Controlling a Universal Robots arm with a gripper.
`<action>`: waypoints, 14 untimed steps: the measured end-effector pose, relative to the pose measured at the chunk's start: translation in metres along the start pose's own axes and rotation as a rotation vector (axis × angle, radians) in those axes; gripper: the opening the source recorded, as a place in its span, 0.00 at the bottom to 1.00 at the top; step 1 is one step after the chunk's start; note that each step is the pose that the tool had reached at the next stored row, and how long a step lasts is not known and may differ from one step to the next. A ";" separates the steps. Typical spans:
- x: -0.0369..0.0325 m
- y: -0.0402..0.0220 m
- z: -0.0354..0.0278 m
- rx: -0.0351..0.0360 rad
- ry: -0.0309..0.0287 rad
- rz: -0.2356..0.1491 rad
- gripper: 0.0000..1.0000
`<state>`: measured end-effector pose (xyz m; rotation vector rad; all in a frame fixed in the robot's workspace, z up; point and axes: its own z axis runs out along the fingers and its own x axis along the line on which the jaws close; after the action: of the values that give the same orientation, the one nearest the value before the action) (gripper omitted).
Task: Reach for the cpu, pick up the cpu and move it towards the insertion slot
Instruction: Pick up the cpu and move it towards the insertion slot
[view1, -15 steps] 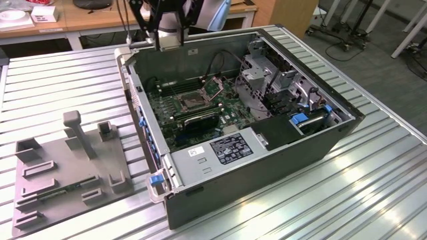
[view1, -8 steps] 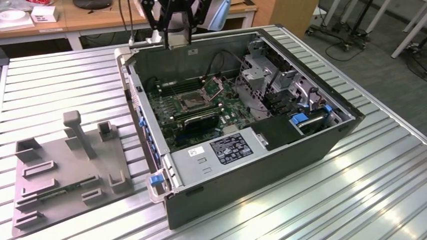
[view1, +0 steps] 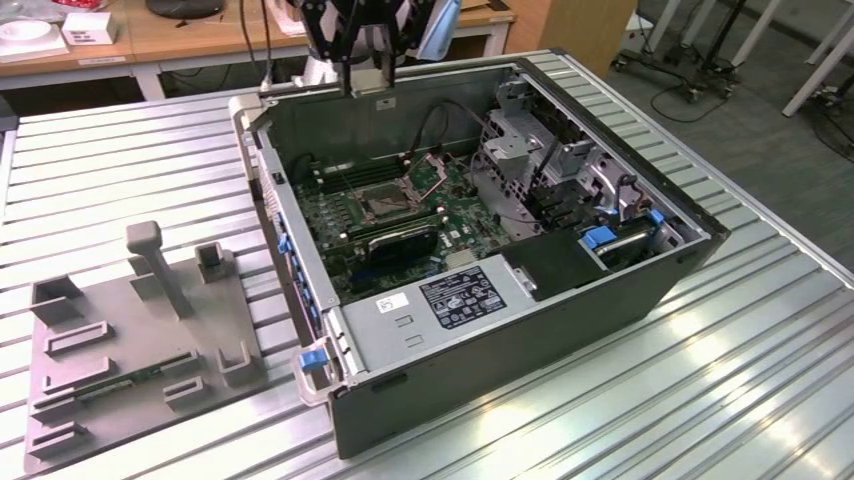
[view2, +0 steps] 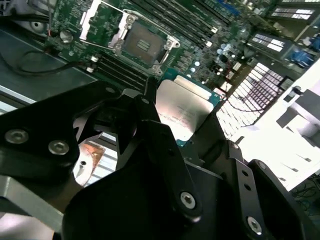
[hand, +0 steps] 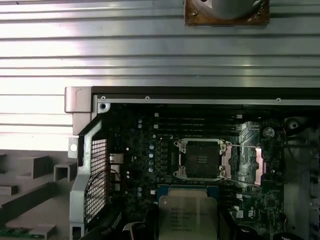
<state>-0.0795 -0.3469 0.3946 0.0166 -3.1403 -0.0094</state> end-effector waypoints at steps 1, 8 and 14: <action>-0.0024 0.0007 0.0008 0.0000 -0.0001 0.001 0.55; -0.0165 0.0056 0.0064 0.0000 -0.0001 0.009 0.55; -0.0236 0.0093 0.0113 -0.0001 -0.0002 0.023 0.55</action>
<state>-0.0560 -0.3373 0.3834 -0.0197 -3.1404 -0.0095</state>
